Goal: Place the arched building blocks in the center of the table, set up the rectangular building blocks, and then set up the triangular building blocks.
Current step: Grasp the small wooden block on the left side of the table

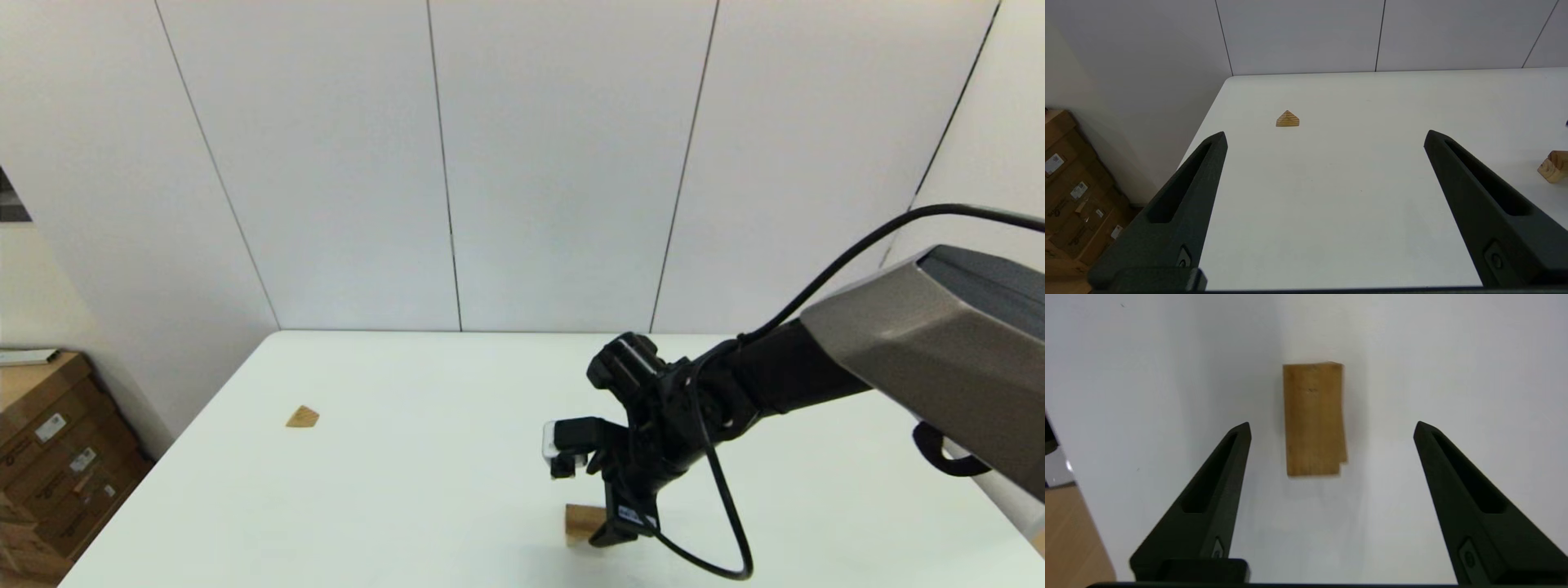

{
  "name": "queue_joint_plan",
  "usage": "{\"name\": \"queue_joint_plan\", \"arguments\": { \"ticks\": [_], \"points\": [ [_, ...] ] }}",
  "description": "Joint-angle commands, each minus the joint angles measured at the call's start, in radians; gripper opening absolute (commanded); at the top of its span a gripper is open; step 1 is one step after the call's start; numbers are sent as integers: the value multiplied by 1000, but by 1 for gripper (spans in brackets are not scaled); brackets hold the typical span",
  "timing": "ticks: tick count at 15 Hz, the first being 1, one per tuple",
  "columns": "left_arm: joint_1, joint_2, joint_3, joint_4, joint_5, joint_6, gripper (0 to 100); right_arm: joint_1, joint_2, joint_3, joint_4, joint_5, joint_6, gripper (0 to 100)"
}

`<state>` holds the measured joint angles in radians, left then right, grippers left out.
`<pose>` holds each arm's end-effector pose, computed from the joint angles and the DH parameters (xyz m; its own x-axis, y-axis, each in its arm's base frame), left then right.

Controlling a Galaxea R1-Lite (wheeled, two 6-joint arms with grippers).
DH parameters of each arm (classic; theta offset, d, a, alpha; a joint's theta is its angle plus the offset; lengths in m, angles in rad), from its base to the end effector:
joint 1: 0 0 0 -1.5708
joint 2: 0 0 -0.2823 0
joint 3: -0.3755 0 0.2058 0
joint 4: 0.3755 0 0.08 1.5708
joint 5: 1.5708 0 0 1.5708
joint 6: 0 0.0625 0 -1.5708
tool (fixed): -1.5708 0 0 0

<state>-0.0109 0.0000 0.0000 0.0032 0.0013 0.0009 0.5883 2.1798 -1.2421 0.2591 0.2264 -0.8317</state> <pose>0.0517 -0.0005 0.0750 0.9999 -0.0096 -0.0032 0.0096 1.0000 0.0009 0.3142 0.2265 -0.0093 0.1716 0.3843 -0.9071 -0.9826 0.1336 -0.1293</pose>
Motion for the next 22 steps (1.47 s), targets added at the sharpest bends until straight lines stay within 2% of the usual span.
{"name": "queue_joint_plan", "arguments": {
  "ticks": [1,4,5,6,7,11,12,13,14,17,19,20,21,22],
  "points": [
    [0,2,0,0,0,-1,100,-114,-345,55,0,171,102,100],
    [0,2,0,0,0,-1,100,-217,-724,190,-3,171,138,100],
    [0,2,0,0,0,-1,100,-240,-842,251,-5,168,167,100],
    [0,2,0,0,0,-1,100,-252,-994,323,-6,134,227,100],
    [0,2,0,0,0,-1,100,-251,-1098,359,-3,71,267,100],
    [0,2,0,0,0,-1,100,-254,-1324,417,0,-254,281,100],
    [0,2,0,0,0,1,100,-289,-1370,441,-1,-323,286,100],
    [0,2,0,0,0,-1,100,-395,-1427,480,-11,-354,286,100],
    [0,2,0,0,0,1,100,-452,-1477,504,-3,-349,293,100],
    [0,2,0,0,0,-1,100,-527,-1701,642,-1,-348,342,100],
    [0,2,0,0,0,1,100,-647,-1852,753,0,-346,345,100],
    [0,0,0,0,0,-1,100,-660,-1901,796,-9,-335,353,100],
    [0,2,0,0,0,-1,100,-660,-1898,817,-21,-328,391,100],
    [0,2,0,0,0,-1,100,-660,-1898,825,-34,-326,474,100]
  ]
}}
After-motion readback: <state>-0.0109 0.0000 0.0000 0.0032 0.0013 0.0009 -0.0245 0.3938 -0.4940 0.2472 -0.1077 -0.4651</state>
